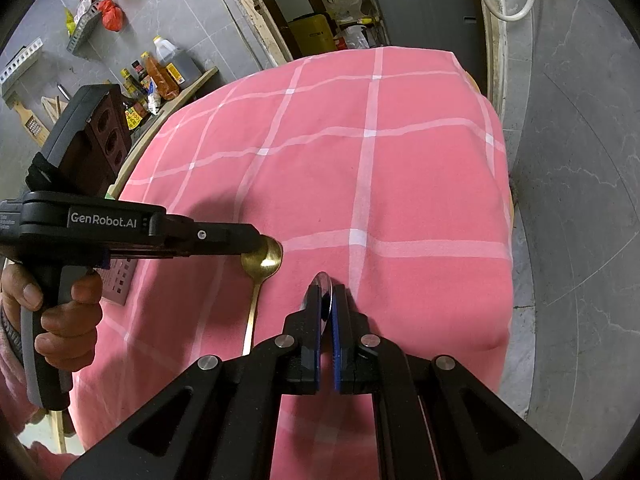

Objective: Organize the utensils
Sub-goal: 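Lift the gold spoon with the left gripper while the right gripper lifts the silver spoon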

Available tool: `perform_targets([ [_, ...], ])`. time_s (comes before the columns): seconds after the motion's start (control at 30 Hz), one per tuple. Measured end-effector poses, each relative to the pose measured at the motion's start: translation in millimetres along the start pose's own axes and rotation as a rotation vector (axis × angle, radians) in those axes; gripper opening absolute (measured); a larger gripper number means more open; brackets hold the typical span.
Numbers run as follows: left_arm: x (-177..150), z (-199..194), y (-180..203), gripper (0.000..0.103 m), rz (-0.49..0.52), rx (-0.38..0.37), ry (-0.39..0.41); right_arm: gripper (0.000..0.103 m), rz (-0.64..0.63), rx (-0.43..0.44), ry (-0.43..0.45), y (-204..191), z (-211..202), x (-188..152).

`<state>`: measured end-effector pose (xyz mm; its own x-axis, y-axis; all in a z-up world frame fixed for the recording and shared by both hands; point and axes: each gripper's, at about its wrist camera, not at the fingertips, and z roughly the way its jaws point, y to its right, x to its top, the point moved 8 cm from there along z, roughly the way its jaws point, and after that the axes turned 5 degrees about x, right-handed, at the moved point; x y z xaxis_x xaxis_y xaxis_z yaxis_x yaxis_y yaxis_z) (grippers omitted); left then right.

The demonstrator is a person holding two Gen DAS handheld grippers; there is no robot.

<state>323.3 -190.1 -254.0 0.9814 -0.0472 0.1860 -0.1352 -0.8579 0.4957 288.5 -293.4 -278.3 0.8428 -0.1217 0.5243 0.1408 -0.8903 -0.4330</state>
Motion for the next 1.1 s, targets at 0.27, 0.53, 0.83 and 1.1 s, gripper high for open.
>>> perform_targets([
  [0.27, -9, 5, 5, 0.008, 0.026, -0.018, -0.044, 0.004, 0.001, 0.0, 0.0, 0, 0, 0],
  [0.53, -9, 9, 9, 0.009, 0.024, -0.034, -0.055, 0.005, 0.001, 0.001, 0.0, 0, 0, 0],
  [0.83, -9, 9, 15, 0.006, 0.104, 0.011, -0.046, 0.005, 0.001, 0.0, -0.001, 1, 1, 0],
  [1.1, -14, 1, 26, 0.003, 0.196, 0.094, -0.015, 0.005, 0.004, -0.009, 0.004, 2, 1, -1],
])
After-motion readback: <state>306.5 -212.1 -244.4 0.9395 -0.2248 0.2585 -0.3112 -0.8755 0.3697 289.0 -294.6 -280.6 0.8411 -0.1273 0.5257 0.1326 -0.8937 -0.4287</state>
